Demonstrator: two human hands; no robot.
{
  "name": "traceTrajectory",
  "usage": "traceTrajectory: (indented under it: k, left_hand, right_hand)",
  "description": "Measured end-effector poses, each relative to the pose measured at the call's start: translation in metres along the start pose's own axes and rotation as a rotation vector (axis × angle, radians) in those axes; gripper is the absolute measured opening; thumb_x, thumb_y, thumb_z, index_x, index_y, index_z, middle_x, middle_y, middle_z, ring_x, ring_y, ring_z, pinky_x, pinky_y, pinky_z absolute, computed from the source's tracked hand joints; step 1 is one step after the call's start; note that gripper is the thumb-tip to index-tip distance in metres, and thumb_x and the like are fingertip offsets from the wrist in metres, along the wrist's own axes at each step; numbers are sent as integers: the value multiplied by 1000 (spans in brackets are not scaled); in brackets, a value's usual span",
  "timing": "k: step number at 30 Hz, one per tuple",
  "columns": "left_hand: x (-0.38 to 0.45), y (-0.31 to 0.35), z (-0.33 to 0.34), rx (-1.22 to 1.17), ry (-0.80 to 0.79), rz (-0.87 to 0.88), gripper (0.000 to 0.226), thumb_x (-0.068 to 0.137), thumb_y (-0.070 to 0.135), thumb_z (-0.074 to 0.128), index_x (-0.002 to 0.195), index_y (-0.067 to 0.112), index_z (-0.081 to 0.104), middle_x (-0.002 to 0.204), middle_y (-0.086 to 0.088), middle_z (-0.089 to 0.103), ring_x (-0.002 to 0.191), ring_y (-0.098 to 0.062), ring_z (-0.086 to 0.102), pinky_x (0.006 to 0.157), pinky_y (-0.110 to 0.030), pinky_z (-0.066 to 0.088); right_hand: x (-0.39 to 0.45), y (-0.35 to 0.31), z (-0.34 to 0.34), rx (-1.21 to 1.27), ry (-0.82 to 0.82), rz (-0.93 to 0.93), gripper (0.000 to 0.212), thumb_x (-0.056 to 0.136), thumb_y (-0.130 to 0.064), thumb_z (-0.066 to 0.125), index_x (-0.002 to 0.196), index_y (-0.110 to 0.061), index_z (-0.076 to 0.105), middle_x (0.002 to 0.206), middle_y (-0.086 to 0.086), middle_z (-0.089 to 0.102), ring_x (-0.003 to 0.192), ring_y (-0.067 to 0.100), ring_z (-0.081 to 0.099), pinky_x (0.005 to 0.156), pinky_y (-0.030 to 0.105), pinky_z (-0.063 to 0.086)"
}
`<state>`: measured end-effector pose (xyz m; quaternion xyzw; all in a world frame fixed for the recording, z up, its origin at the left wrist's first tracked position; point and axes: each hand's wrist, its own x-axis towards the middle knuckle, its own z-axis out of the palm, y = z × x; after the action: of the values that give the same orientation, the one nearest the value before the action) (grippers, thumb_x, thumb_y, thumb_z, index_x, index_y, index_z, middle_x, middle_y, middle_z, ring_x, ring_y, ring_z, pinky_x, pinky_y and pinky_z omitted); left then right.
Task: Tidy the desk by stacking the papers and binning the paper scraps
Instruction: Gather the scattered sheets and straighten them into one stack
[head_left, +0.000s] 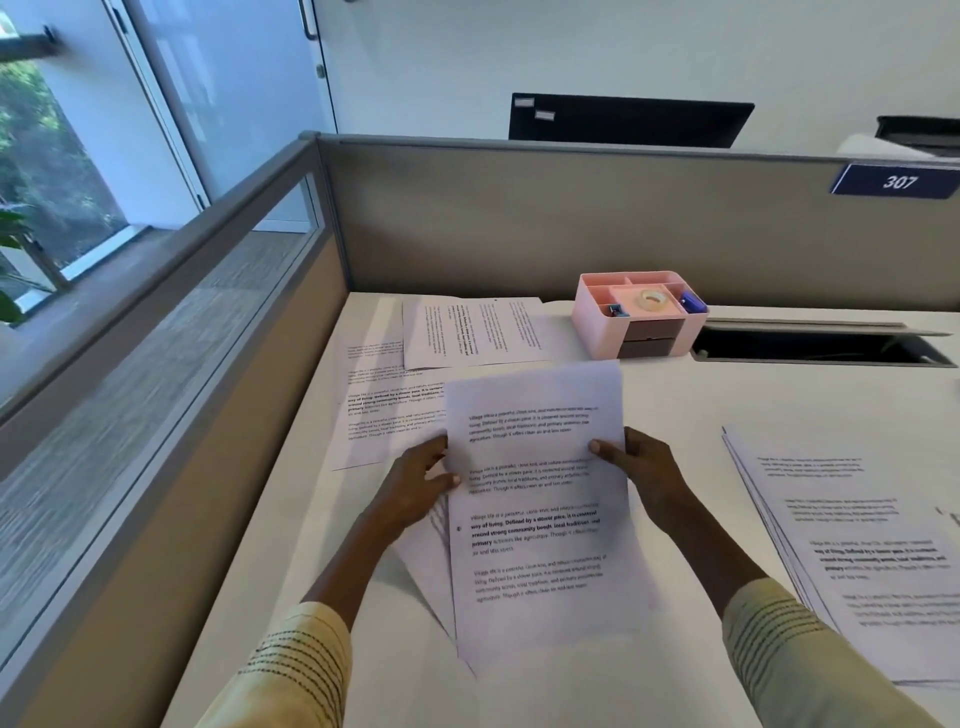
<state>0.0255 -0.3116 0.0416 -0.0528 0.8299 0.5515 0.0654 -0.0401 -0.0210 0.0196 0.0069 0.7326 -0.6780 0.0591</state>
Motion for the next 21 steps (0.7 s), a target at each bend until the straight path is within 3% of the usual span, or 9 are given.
traceTrajectory:
  k: [2, 4, 7, 10, 13, 14, 16, 18, 21]
  left_hand:
    - [-1, 9, -9, 39, 9, 118, 36, 90, 5, 61, 126, 12, 59, 127, 5, 59, 115, -6, 53, 102, -30, 43]
    - [-4, 19, -17, 79, 31, 211, 26, 89, 7, 62, 115, 9, 65, 116, 2, 67, 107, -12, 62, 96, -35, 49]
    - [-5, 34, -29, 99, 99, 272, 19, 82, 15, 73, 101, 15, 70, 104, 7, 70, 97, -6, 63, 86, -27, 49]
    - [-8, 42, -41, 72, 126, 262, 19, 74, 21, 81, 90, 22, 70, 92, 8, 71, 88, -7, 64, 81, -26, 48]
    - [-10, 43, -49, -42, 90, 231, 13, 78, 14, 77, 87, 22, 71, 88, 5, 72, 83, -8, 65, 78, -27, 51]
    - [-12, 44, -49, -55, 85, 225, 12, 80, 13, 75, 87, 22, 71, 88, 5, 71, 82, -7, 65, 78, -27, 52]
    - [-14, 45, -48, -71, 97, 205, 13, 83, 11, 72, 88, 22, 70, 86, 10, 72, 81, -3, 65, 76, -24, 52]
    - [-17, 44, -51, -121, 150, 176, 16, 84, 9, 70, 88, 24, 68, 83, 10, 72, 81, -5, 65, 75, -22, 52]
    - [-22, 41, -61, -302, 194, 100, 18, 85, 6, 67, 97, 20, 67, 94, -8, 74, 85, -23, 70, 77, -35, 58]
  right_hand:
    - [1, -9, -4, 44, -37, -48, 39, 75, -19, 76, 112, -9, 67, 112, 6, 70, 102, 22, 66, 89, 35, 53]
    - [3, -18, -6, 112, -58, -54, 43, 74, -21, 75, 114, -8, 66, 114, 7, 69, 102, 23, 66, 91, 37, 52]
    - [5, -34, -7, 178, -51, -54, 66, 56, -43, 86, 108, -8, 68, 112, 10, 70, 98, 29, 67, 87, 44, 53]
    - [4, -49, -10, 182, -9, -107, 71, 48, -56, 84, 105, -16, 69, 106, 3, 72, 90, 24, 69, 76, 38, 58]
    - [3, -57, -10, 149, 6, -130, 55, 64, -51, 78, 105, -19, 62, 97, -6, 72, 83, 18, 69, 65, 28, 58]
    - [3, -56, -9, 146, 11, -118, 43, 74, -41, 74, 109, -21, 58, 97, -9, 69, 83, 16, 67, 64, 27, 57]
    - [4, -51, -11, 94, 44, -69, 38, 83, -30, 68, 119, -23, 55, 104, -11, 65, 89, 14, 64, 71, 32, 54]
    - [2, -43, -18, 80, 54, -16, 42, 79, -31, 71, 117, -15, 61, 107, -3, 69, 92, 21, 66, 79, 40, 53]
    - [-4, -35, -31, 108, 39, 65, 58, 54, -45, 85, 101, -14, 71, 100, 5, 74, 91, 31, 68, 84, 45, 54]
